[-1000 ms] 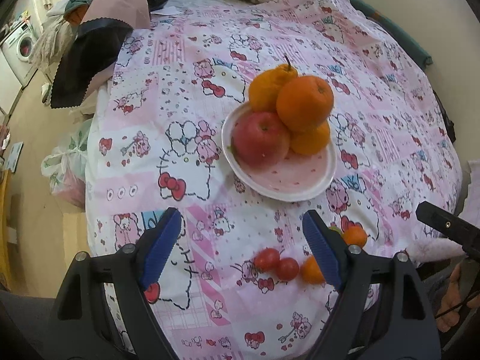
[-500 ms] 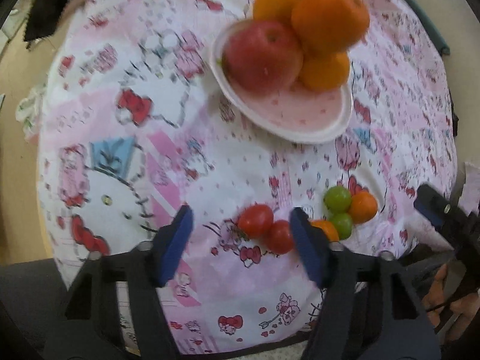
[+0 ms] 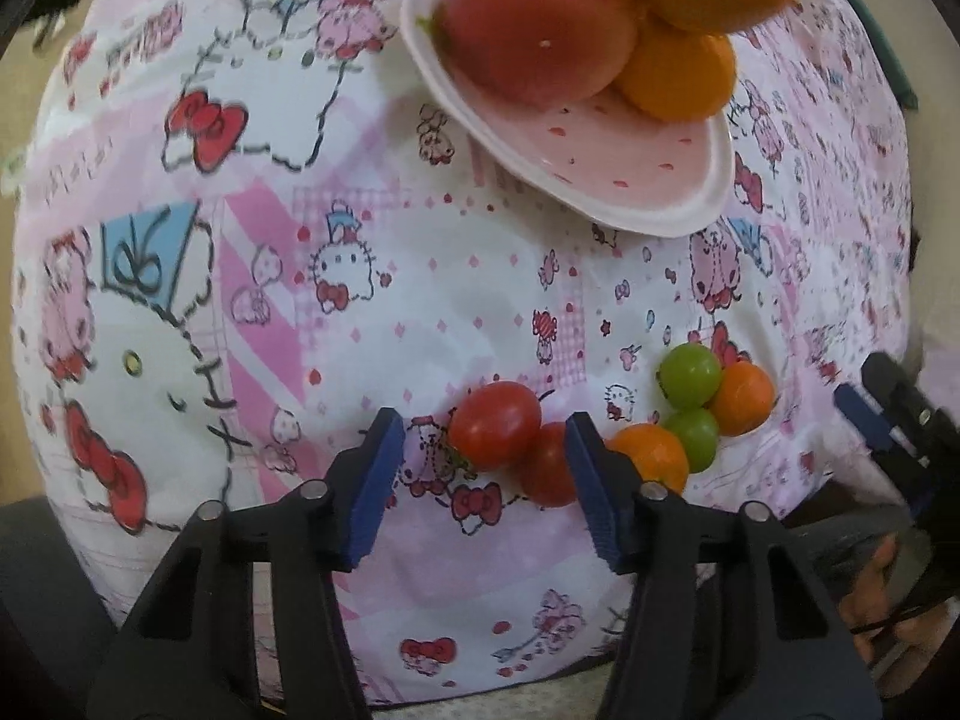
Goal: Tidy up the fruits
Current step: 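Grasp a red cherry tomato with the left gripper while the right grasps a small mandarin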
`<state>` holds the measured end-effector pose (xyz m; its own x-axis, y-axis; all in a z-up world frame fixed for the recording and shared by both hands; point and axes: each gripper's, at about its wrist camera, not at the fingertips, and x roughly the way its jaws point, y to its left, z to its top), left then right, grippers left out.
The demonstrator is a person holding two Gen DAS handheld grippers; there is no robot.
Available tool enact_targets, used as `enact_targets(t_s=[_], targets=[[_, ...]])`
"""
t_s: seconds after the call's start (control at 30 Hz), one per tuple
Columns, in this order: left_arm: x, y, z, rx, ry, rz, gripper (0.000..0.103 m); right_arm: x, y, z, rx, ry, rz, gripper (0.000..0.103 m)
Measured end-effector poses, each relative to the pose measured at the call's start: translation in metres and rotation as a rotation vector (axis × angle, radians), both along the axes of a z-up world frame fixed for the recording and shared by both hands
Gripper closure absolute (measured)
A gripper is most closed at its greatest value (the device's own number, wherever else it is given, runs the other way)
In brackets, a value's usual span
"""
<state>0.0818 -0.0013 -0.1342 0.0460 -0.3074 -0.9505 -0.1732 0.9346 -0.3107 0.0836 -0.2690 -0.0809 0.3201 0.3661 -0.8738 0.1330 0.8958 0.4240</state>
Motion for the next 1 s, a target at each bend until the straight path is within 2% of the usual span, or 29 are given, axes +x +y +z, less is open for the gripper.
enact_targets(t_s=[0.03, 0.1, 0.23, 0.33, 0.4, 0.5, 0.57, 0.63, 0.7, 0.73, 0.77, 0.9, 1.0], targets=[[0.001, 0.002, -0.001, -0.015, 0.006, 0.010, 0.062, 0.000, -0.001, 0.000, 0.003, 0.001, -0.002, 0.013], [0.002, 0.004, -0.002, -0.029, 0.012, 0.022, 0.075, 0.000, -0.001, 0.001, 0.004, -0.001, -0.004, 0.013], [0.002, 0.005, 0.001, -0.041, 0.007, 0.030, 0.076, -0.001, -0.002, 0.001, 0.007, -0.001, -0.009, 0.013], [0.000, 0.009, 0.013, -0.030, -0.036, 0.029, 0.076, -0.001, -0.002, 0.002, 0.009, -0.003, -0.015, 0.013], [0.002, 0.013, 0.024, 0.000, -0.081, 0.034, 0.076, -0.001, -0.002, 0.002, 0.009, -0.003, -0.017, 0.013], [0.005, 0.014, 0.028, 0.100, -0.115, 0.020, 0.076, 0.000, -0.002, 0.001, 0.005, 0.000, -0.015, 0.013], [0.006, 0.013, 0.022, 0.158, -0.099, -0.004, 0.076, 0.001, -0.001, 0.000, 0.001, 0.006, -0.015, 0.013], [0.005, 0.010, 0.012, 0.176, -0.064, -0.031, 0.076, 0.002, -0.001, -0.005, 0.005, 0.029, -0.009, 0.013], [0.004, 0.007, 0.009, 0.193, -0.060, -0.053, 0.076, 0.004, 0.001, -0.015, 0.032, 0.078, 0.008, 0.016], [0.004, 0.004, 0.009, 0.208, -0.062, -0.071, 0.076, 0.005, 0.003, -0.020, 0.042, 0.098, 0.018, 0.025], [0.004, 0.003, 0.010, 0.215, -0.064, -0.078, 0.076, 0.007, 0.005, -0.025, 0.043, 0.121, 0.029, 0.029], [0.007, 0.001, 0.008, 0.218, -0.062, -0.084, 0.076, 0.012, 0.017, -0.046, 0.014, 0.197, 0.071, 0.030], [0.008, 0.000, 0.008, 0.221, -0.068, -0.092, 0.076, 0.012, 0.023, -0.057, 0.008, 0.239, 0.089, 0.038]])
